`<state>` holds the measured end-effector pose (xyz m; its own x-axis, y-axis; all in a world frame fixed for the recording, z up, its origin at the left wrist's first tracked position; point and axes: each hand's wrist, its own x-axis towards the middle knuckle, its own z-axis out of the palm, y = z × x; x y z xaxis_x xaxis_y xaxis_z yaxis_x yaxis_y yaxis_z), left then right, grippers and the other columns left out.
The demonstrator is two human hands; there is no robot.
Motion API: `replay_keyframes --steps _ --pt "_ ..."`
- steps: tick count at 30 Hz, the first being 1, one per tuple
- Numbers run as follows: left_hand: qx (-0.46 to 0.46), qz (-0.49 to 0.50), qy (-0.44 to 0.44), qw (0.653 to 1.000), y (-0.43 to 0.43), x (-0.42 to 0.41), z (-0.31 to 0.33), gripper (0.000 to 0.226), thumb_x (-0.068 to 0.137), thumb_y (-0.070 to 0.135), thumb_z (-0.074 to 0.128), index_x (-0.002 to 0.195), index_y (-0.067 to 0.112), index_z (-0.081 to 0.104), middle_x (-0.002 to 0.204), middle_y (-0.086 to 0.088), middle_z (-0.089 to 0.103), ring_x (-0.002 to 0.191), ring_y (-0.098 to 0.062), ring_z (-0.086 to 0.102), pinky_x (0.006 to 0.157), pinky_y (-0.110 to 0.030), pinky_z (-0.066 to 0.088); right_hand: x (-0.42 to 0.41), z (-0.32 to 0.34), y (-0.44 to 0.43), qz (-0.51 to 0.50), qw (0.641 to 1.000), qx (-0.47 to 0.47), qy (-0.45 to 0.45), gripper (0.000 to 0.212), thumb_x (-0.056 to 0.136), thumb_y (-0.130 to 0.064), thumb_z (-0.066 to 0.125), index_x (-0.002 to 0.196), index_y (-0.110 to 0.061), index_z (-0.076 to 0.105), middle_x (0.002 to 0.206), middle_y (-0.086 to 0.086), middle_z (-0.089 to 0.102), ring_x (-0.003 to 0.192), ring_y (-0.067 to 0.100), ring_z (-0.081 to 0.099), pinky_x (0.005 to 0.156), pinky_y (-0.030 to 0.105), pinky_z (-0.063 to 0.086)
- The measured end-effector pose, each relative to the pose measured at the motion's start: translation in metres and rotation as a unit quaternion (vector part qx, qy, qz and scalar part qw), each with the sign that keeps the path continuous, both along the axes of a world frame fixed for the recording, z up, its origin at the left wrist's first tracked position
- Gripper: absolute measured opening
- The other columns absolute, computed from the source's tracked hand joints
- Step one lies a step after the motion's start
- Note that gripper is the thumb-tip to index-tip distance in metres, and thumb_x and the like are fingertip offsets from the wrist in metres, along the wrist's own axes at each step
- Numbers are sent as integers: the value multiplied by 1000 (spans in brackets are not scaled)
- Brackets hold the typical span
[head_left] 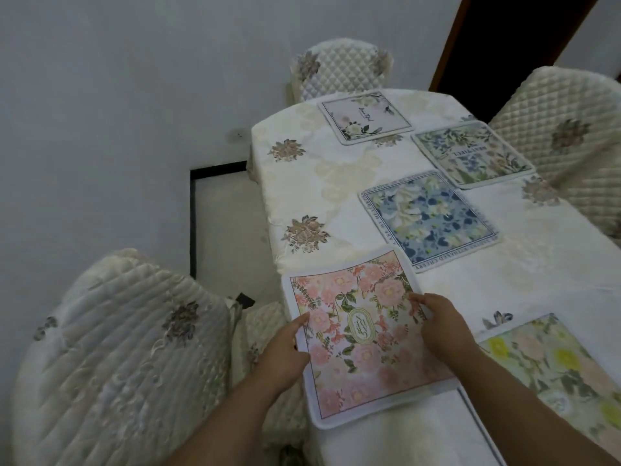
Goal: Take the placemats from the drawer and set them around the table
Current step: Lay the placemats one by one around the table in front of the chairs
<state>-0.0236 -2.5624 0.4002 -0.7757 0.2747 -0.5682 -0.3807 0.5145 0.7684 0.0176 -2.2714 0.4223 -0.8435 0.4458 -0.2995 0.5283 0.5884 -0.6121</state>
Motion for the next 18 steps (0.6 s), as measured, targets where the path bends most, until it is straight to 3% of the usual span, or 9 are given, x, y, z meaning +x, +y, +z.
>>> replay_keyframes --steps 4,6,8,9,11,13,15,17,18 --pt "16 32 -14 999 7 -31 -24 78 86 -11 52 144 41 44 151 -2 45 59 -11 63 47 -25 43 -31 -24 12 2 1000 -13 6 62 75 17 45 126 -14 61 132 9 52 119 24 52 96 23 36" --pt "9 49 1 999 7 -39 -34 77 86 -11 53 140 43 45 151 -2 44 78 -15 69 53 -27 49 -44 -31 17 15 1000 -15 12 61 76 17 45 126 -14 61 131 8 53 120 24 51 95 23 36" --pt "-18 42 32 998 8 -41 -42 76 87 -9 53 139 45 43 154 0 39 113 -20 60 70 -29 57 -50 -36 19 18 999 -24 15 62 76 18 45 127 -13 61 131 7 53 121 22 50 95 21 35" --pt "-30 35 48 998 9 -42 -45 75 88 -8 53 140 44 41 155 2 36 120 -18 54 73 -25 57 -53 -39 19 22 999 -26 19 63 75 19 44 127 -12 61 131 6 53 120 20 50 95 20 35" --pt "-39 33 64 997 13 -42 -46 73 89 -9 52 145 38 40 153 4 36 116 -10 48 63 -12 51 -59 -42 20 28 999 -28 31 66 73 23 42 126 -11 62 130 3 53 120 16 50 97 19 34" --pt "-46 37 69 996 16 -45 -49 74 90 -10 51 148 34 37 150 4 36 116 -6 43 63 -6 48 -67 -47 24 29 999 -18 34 69 70 26 40 127 -8 62 132 5 52 126 21 48 100 19 32" --pt "-57 44 91 993 19 -49 -50 76 91 -8 53 148 38 35 156 4 30 126 -11 42 74 -12 52 -74 -54 28 39 999 5 34 69 70 25 41 127 -7 63 138 13 51 130 29 47 103 21 29" --pt "-78 53 118 989 23 -53 -50 77 90 -8 53 149 39 33 161 3 18 140 -21 36 84 -25 54 -79 -63 30 54 997 35 30 67 73 19 44 129 -13 61 146 11 45 132 34 43 108 29 31" --pt "-97 53 132 985 26 -52 -49 77 90 -8 53 150 36 33 163 5 12 145 -22 28 84 -22 52 -78 -69 29 61 997 51 20 65 77 14 46 131 -18 59 149 7 41 133 35 40 108 35 33"
